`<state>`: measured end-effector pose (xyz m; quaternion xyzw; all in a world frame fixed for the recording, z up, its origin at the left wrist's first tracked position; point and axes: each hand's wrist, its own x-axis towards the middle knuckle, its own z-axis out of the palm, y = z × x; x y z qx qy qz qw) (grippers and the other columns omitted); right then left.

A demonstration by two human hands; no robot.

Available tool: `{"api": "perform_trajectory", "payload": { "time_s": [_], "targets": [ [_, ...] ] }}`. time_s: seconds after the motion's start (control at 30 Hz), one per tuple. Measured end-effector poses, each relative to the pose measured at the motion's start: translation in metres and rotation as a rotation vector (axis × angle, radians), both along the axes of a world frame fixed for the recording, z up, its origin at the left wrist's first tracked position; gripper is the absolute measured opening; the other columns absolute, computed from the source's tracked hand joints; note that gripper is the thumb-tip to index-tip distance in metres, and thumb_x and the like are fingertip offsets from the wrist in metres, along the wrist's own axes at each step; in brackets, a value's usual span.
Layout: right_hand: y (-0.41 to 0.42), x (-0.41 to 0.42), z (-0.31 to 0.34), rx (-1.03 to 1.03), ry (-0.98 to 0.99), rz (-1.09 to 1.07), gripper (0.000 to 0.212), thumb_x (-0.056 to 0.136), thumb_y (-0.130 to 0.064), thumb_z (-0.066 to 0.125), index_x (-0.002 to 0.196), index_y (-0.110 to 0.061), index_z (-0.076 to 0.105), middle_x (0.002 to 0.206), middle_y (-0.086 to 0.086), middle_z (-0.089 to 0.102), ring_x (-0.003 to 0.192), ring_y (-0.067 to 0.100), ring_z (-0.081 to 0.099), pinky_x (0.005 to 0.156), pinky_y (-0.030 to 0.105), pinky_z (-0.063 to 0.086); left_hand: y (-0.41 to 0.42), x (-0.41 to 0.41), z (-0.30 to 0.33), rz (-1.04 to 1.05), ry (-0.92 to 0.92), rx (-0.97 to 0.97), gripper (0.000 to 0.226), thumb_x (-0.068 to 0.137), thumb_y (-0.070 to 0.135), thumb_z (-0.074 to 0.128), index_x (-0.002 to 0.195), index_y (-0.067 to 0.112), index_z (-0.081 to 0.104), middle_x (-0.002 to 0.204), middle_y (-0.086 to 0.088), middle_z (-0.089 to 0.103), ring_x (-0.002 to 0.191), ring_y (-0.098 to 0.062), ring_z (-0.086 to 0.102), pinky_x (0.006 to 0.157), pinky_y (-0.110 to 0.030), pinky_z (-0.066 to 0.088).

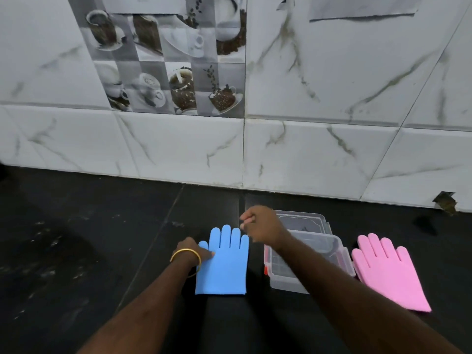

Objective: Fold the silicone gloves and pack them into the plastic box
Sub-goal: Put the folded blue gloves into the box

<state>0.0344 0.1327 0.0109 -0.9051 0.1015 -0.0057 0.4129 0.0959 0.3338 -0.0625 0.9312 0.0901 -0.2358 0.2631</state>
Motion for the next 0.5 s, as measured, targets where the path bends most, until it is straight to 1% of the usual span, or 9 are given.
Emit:
{"api": "perform_trajectory", "payload": {
  "time_s": [0.03, 0.1, 0.2, 0.23, 0.27, 0.3, 0.37, 0.43, 0.5],
  "targets": [
    [0.013, -0.004, -0.007, -0.027, 0.051, 0.055, 0.023, 0.084, -0.012, 0.07, 0.106, -0.005, 0.069, 0.106, 0.013, 0.07, 0.095, 0.023, 0.067, 0.083, 0.035, 0.054, 0.002, -0.002, -0.002, 0.019, 0.011, -0.051, 0.09, 0.068, 0.043, 0.083, 0.137, 0.002, 0.043, 0.14, -0.015, 0.051, 0.123, -0.029, 0.054, 0.087, -0.033, 0.045],
    [0.038, -0.017, -0.026, -0.169, 0.166, 0.111, 0.04, 0.086, -0.024, 0.07, 0.121, -0.007, 0.06, 0.121, 0.012, 0.063, 0.108, 0.025, 0.062, 0.091, 0.033, 0.05, 0.006, -0.005, -0.004, 0.036, 0.037, -0.132, 0.088, 0.065, 0.043, 0.084, 0.134, 0.002, 0.047, 0.133, -0.014, 0.057, 0.113, -0.028, 0.06, 0.081, -0.032, 0.046],
    [0.067, -0.044, -0.058, -0.282, 0.245, -0.003, 0.06, 0.088, -0.038, 0.066, 0.139, -0.016, 0.043, 0.139, 0.005, 0.05, 0.125, 0.021, 0.052, 0.103, 0.033, 0.044, 0.006, -0.006, -0.005, 0.042, 0.075, -0.23, 0.079, 0.062, 0.036, 0.087, 0.124, 0.0, 0.054, 0.112, -0.01, 0.065, 0.086, -0.022, 0.062, 0.07, -0.03, 0.047],
    [0.075, -0.053, -0.066, -0.305, 0.238, -0.063, 0.064, 0.088, -0.042, 0.065, 0.141, -0.019, 0.039, 0.142, 0.002, 0.047, 0.128, 0.02, 0.049, 0.104, 0.033, 0.043, 0.005, -0.006, -0.005, 0.042, 0.092, -0.255, 0.075, 0.063, 0.033, 0.088, 0.121, -0.001, 0.055, 0.103, -0.008, 0.064, 0.08, -0.02, 0.06, 0.067, -0.03, 0.046],
    [0.082, -0.061, -0.072, -0.312, 0.23, -0.121, 0.068, 0.087, -0.044, 0.066, 0.143, -0.021, 0.035, 0.144, 0.001, 0.044, 0.129, 0.019, 0.046, 0.105, 0.033, 0.043, 0.005, -0.005, -0.006, 0.047, 0.113, -0.28, 0.072, 0.063, 0.029, 0.088, 0.12, -0.001, 0.055, 0.098, -0.007, 0.062, 0.078, -0.02, 0.059, 0.067, -0.031, 0.047],
    [0.087, -0.068, -0.077, -0.297, 0.233, -0.172, 0.074, 0.086, -0.045, 0.067, 0.145, -0.021, 0.032, 0.145, 0.0, 0.041, 0.131, 0.019, 0.044, 0.105, 0.033, 0.043, 0.004, -0.003, -0.006, 0.053, 0.139, -0.309, 0.068, 0.064, 0.025, 0.088, 0.118, -0.001, 0.056, 0.096, -0.008, 0.061, 0.08, -0.022, 0.06, 0.069, -0.033, 0.049],
    [0.093, -0.076, -0.085, -0.17, 0.268, -0.281, 0.084, 0.082, -0.042, 0.073, 0.149, -0.02, 0.027, 0.149, 0.001, 0.036, 0.136, 0.02, 0.039, 0.108, 0.034, 0.041, 0.003, 0.001, -0.005, 0.063, 0.198, -0.374, 0.061, 0.063, 0.018, 0.087, 0.114, -0.002, 0.059, 0.099, -0.01, 0.065, 0.087, -0.027, 0.065, 0.081, -0.039, 0.055],
    [0.097, -0.077, -0.088, -0.005, 0.317, -0.4, 0.088, 0.078, -0.036, 0.08, 0.148, -0.019, 0.029, 0.149, 0.003, 0.037, 0.137, 0.022, 0.039, 0.111, 0.036, 0.04, 0.002, 0.004, -0.004, 0.061, 0.25, -0.428, 0.056, 0.062, 0.013, 0.084, 0.111, -0.001, 0.062, 0.105, -0.015, 0.069, 0.093, -0.031, 0.067, 0.09, -0.045, 0.055],
    [0.099, -0.075, -0.089, 0.114, 0.357, -0.496, 0.087, 0.075, -0.031, 0.084, 0.145, -0.017, 0.034, 0.147, 0.004, 0.042, 0.135, 0.023, 0.043, 0.112, 0.039, 0.042, 0.0, 0.005, -0.002, 0.046, 0.313, -0.444, 0.053, 0.063, 0.011, 0.079, 0.112, 0.001, 0.063, 0.11, -0.017, 0.069, 0.097, -0.033, 0.067, 0.093, -0.047, 0.054]
  ]
}}
